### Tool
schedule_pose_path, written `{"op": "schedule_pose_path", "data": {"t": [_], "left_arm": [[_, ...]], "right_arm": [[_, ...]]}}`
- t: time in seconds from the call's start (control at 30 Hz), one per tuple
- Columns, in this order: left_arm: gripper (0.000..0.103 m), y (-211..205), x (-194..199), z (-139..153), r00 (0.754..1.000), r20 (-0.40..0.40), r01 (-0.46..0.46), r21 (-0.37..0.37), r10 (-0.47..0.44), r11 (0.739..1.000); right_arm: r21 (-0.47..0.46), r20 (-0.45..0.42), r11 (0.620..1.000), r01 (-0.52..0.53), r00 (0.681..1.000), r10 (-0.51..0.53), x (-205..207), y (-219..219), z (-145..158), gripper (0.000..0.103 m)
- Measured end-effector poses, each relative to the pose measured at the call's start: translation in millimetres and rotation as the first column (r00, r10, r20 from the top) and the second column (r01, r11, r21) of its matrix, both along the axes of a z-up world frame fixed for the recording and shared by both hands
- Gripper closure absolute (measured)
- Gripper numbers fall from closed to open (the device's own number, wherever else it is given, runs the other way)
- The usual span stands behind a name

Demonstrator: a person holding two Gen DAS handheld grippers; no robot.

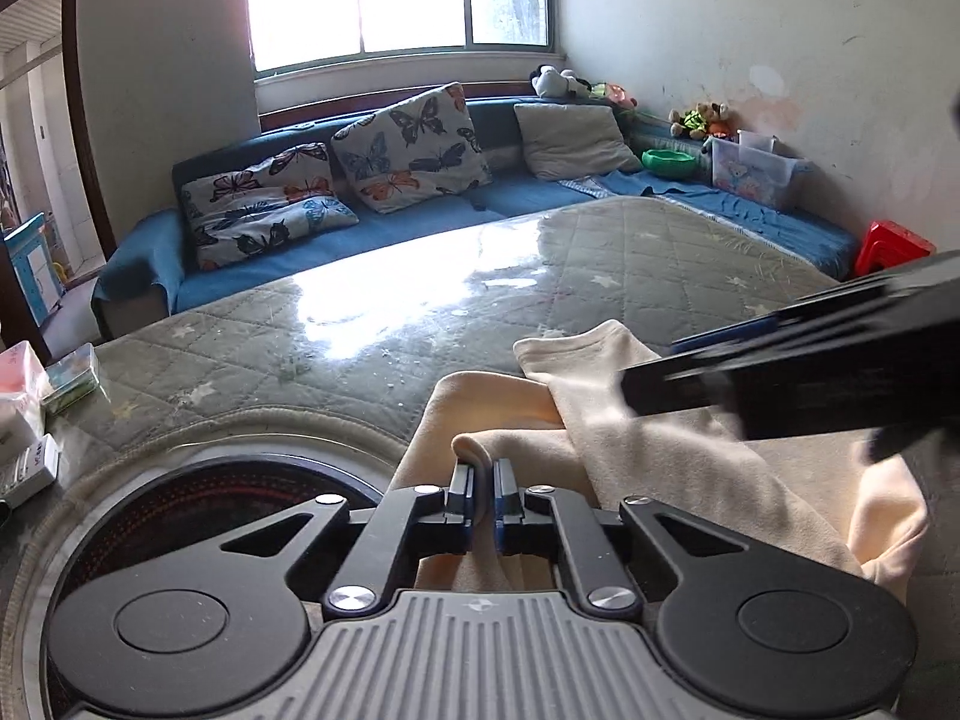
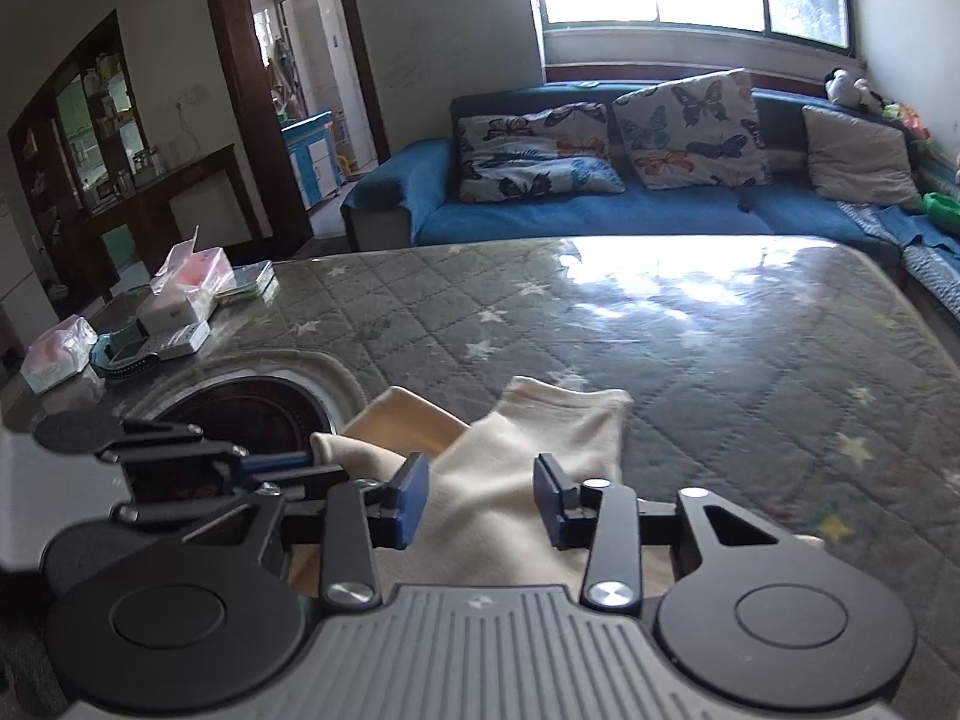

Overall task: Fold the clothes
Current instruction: 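Grasp the sweatshirt edge with the left gripper while the right gripper grasps another edge, then lift and pull the sweatshirt apart with both grippers to spread it flat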

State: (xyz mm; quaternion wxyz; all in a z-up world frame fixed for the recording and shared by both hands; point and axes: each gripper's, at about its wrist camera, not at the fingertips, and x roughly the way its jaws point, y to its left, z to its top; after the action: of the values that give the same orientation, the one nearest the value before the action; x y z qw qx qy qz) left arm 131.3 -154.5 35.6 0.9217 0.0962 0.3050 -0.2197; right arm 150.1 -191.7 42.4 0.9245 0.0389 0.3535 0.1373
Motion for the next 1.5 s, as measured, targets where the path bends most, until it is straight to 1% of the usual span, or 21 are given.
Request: {"op": "schedule_pose_path", "data": {"t": [0.07,0.1,0.2,0.23,0.27,0.33,0.4,0.5,0.53,0.6,0.63,0.7,0.77,0.87,0.93,0.97,1.17,1.23,1.33,1.4,1.5], "left_arm": [[0.096,1,0,1,1.000,0.003,0.004,-0.003,-0.004,1.000],[0.092,2,-1,2,1.000,0.007,0.006,-0.002,-0.006,1.000],[0.091,5,-3,4,1.000,0.024,0.006,0.007,-0.006,1.000],[0.088,7,-2,5,1.000,0.027,0.001,0.007,-0.001,1.000],[0.083,9,-2,6,1.000,0.028,-0.006,0.007,0.006,1.000],[0.060,10,0,6,0.999,0.033,-0.016,-0.002,0.016,1.000],[0.057,9,3,5,1.000,0.027,-0.004,-0.005,0.004,1.000],[0.059,4,8,1,1.000,0.017,0.024,-0.001,-0.024,1.000],[0.071,2,9,0,0.999,0.016,0.037,0.002,-0.037,0.999],[0.088,0,12,-4,0.999,-0.004,0.048,-0.003,-0.048,0.999],[0.089,0,11,-4,0.999,-0.002,0.048,-0.006,-0.048,0.999],[0.096,0,9,-4,0.999,0.010,0.045,-0.012,-0.045,0.999],[0.097,0,6,-3,0.999,0.021,0.045,-0.014,-0.045,0.999],[0.098,0,1,0,0.999,0.037,0.037,-0.006,-0.037,0.999],[0.098,3,-1,2,0.999,0.042,0.017,-0.014,-0.016,1.000],[0.098,6,-3,4,0.999,0.043,0.004,-0.023,-0.003,1.000],[0.098,33,-22,25,0.992,0.076,-0.094,-0.088,0.101,0.992],[0.098,48,-31,34,0.985,0.084,-0.140,-0.121,0.151,0.983],[0.098,75,-49,46,0.969,0.096,-0.209,-0.168,0.227,0.963],[0.098,96,-63,51,0.955,0.096,-0.259,-0.193,0.281,0.946],[0.098,132,-84,56,0.928,0.070,-0.344,-0.228,0.367,0.911]], "right_arm": [[-0.006,-0.017,1.000,-0.015,1.000,0.015,11,11,-5,0.067],[-0.016,-0.022,1.000,-0.018,1.000,0.018,14,15,-7,0.067],[-0.057,-0.039,0.998,-0.013,0.999,0.011,26,26,-17,0.068],[-0.065,-0.044,0.998,-0.009,0.999,0.006,28,27,-19,0.069],[-0.077,-0.050,0.997,-0.004,0.999,0.000,31,27,-21,0.072],[-0.097,-0.068,0.995,0.000,0.998,-0.006,35,27,-26,0.076],[-0.103,-0.072,0.995,-0.003,0.997,-0.004,34,25,-27,0.086],[-0.114,-0.071,0.994,-0.004,0.997,-0.004,33,24,-26,0.094],[-0.116,-0.071,0.993,-0.004,0.997,-0.005,33,24,-26,0.094],[-0.122,-0.071,0.993,-0.004,0.997,-0.005,33,23,-25,0.095],[-0.119,-0.074,0.993,-0.004,0.997,-0.005,34,23,-25,0.095],[-0.100,-0.085,0.995,-0.006,0.996,-0.003,36,23,-26,0.094],[-0.101,-0.091,0.995,-0.009,0.996,0.000,38,25,-28,0.091],[-0.104,-0.092,0.995,-0.011,0.996,0.001,38,26,-29,0.092],[-0.110,-0.067,0.994,0.002,0.998,-0.010,32,23,-25,0.099],[-0.112,-0.055,0.994,0.009,0.998,-0.015,29,21,-24,0.100],[-0.076,0.050,0.993,0.085,0.995,-0.082,-12,-13,6,0.101],[-0.057,0.092,0.990,0.127,0.988,-0.121,-36,-34,19,0.101],[-0.041,0.131,0.982,0.185,0.975,-0.179,-70,-60,30,0.101],[-0.034,0.156,0.972,0.232,0.962,-0.224,-96,-80,36,0.101],[-0.038,0.177,0.955,0.293,0.943,-0.282,-127,-103,39,0.101]]}}
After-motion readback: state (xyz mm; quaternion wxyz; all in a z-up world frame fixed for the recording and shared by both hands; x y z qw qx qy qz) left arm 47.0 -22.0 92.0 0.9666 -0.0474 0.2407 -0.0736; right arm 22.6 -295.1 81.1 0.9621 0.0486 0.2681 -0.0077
